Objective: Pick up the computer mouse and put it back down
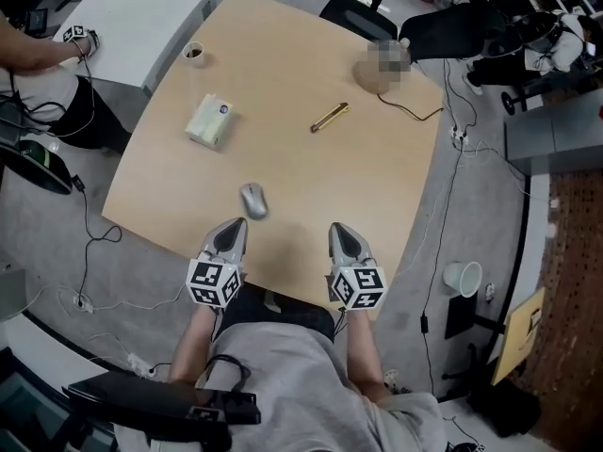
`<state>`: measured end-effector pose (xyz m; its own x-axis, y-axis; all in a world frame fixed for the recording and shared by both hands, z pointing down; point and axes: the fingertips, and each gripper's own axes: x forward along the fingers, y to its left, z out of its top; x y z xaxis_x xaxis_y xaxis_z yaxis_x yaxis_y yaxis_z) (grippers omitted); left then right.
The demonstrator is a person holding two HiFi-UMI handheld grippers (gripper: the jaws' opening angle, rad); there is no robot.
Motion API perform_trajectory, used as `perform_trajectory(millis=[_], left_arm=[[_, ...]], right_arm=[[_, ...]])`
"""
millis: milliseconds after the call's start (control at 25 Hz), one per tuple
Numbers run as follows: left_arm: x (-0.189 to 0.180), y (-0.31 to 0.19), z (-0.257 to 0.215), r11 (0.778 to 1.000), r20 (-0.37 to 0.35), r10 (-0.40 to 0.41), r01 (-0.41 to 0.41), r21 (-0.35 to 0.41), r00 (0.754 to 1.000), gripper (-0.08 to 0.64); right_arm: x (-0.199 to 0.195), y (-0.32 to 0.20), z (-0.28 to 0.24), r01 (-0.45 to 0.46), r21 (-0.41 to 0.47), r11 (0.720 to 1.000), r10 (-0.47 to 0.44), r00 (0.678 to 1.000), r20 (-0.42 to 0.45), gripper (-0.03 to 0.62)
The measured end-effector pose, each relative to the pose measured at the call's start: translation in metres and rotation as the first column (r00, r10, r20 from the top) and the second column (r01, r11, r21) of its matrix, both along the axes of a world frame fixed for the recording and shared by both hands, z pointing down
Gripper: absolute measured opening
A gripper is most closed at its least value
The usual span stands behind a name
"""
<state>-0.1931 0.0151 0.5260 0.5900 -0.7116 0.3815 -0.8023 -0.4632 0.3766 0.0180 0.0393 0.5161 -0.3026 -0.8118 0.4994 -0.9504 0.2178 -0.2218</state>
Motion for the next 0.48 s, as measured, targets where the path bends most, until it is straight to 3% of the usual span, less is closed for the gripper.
perform_trajectory(millis=[480], left_arm=[[0.007, -0.02, 0.029, 0.995, 0.066, -0.073, 0.078, -0.066, 0.995, 0.02]], right_arm=[[0.013, -0.022, 0.018, 0.06, -0.028, 0.998, -0.06, 0.998, 0.006, 0.006]])
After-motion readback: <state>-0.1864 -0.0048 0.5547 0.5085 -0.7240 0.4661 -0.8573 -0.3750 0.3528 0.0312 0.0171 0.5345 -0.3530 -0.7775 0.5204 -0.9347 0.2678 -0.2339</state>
